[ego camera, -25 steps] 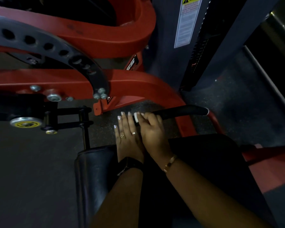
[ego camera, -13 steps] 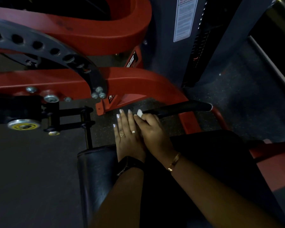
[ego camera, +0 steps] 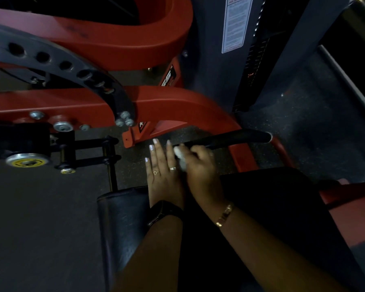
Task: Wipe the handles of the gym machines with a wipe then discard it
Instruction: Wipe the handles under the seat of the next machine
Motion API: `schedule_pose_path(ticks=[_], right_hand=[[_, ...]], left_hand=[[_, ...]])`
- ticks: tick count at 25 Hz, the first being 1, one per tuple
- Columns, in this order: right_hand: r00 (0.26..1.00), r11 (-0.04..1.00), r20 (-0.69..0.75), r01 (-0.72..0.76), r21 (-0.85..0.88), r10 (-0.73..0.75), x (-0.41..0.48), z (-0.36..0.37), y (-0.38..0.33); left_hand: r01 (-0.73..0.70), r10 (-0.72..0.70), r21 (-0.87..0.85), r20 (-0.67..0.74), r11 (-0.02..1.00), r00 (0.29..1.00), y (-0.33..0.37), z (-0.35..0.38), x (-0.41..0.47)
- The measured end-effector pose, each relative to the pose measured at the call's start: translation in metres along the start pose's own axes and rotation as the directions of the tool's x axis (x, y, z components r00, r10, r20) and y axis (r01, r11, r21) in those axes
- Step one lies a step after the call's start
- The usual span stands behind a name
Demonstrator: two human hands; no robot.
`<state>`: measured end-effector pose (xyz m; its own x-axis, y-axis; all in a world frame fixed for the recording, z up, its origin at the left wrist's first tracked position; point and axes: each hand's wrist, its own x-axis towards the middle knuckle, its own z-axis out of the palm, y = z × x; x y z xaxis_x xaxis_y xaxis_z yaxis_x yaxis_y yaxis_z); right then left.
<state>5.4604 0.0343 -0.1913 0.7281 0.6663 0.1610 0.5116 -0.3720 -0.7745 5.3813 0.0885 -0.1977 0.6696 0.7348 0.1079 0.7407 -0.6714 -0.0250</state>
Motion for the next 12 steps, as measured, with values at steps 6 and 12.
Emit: schedule_pose_path(ticks=[6,12], right_hand=[[0.939,0.962,-0.252,-0.263,-0.078,0.236,0.034,-0.017,0.014],[0.971,0.994,-0.215,-0.098,0.049,0.107,0.01,-0.008,0.011]], left_hand=[[-0.017,0.016,-0.051,-0.016,0.999,1.0,0.001,0.002,-0.001],[-0.02,0.019,-0.024,-0.024,1.0,1.0,0.002,0.003,0.0]])
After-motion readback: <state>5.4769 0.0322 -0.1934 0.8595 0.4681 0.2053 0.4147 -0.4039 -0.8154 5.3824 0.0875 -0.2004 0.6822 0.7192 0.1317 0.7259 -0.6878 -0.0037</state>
